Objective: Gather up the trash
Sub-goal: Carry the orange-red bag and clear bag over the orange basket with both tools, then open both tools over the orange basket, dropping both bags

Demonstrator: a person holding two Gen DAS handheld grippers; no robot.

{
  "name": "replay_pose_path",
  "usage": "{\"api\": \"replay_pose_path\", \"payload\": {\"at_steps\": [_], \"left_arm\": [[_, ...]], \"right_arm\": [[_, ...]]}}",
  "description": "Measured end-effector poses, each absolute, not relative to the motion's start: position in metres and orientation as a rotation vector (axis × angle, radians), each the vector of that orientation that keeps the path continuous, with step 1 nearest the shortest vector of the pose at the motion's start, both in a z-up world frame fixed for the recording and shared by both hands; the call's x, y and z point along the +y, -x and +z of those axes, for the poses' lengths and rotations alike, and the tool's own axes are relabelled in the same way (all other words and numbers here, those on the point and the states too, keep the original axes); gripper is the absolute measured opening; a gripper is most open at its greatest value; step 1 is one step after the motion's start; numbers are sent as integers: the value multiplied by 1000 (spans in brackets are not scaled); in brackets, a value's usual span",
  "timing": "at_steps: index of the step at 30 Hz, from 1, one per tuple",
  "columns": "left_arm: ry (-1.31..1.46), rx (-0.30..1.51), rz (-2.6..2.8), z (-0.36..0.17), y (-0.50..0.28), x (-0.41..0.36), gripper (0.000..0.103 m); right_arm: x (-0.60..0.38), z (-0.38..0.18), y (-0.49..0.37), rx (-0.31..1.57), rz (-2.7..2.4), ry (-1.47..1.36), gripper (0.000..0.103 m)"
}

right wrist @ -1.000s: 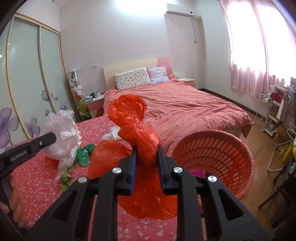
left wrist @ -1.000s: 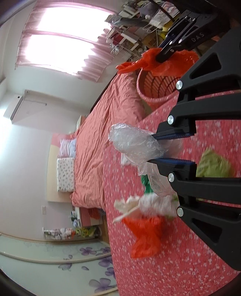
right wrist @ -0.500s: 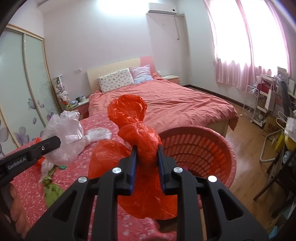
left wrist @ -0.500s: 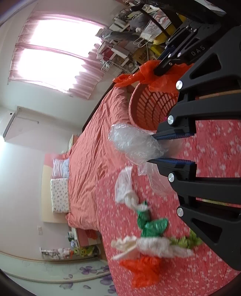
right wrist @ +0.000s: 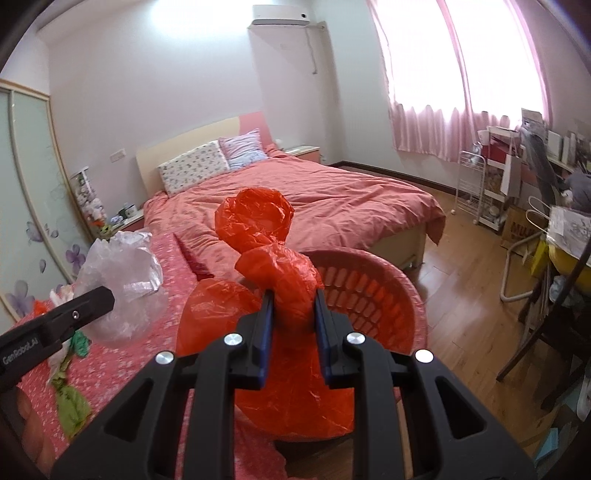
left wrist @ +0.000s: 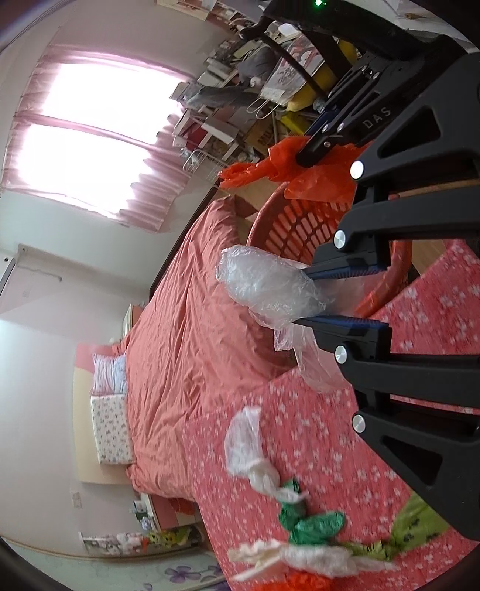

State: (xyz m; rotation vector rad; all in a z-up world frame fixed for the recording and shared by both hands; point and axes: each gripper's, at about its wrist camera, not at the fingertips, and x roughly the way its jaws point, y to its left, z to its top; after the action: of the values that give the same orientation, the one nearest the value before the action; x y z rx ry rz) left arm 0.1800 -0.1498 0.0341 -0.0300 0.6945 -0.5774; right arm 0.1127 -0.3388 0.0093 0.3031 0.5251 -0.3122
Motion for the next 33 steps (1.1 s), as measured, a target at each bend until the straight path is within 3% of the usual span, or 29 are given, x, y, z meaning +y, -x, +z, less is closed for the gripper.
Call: {"api": "replay_pose_path", "payload": {"at_steps": [23,26,30,33], "left_arm": [[0,770,-653,4,-196,-198,18],[0,778,-649,2,-198,-199,18],[16,797,-626,-3,-204,-196,32],[30,809,-612,-6,-208,-189,36]], "right_arm": [[-388,-26,-135,554,-368,-379,22],[-390,-27,-137,553,-364,-380,26],[-391,-29,-143,547,-359,-381,33],[-391,-32,-148,553,-354,-368,40]]}}
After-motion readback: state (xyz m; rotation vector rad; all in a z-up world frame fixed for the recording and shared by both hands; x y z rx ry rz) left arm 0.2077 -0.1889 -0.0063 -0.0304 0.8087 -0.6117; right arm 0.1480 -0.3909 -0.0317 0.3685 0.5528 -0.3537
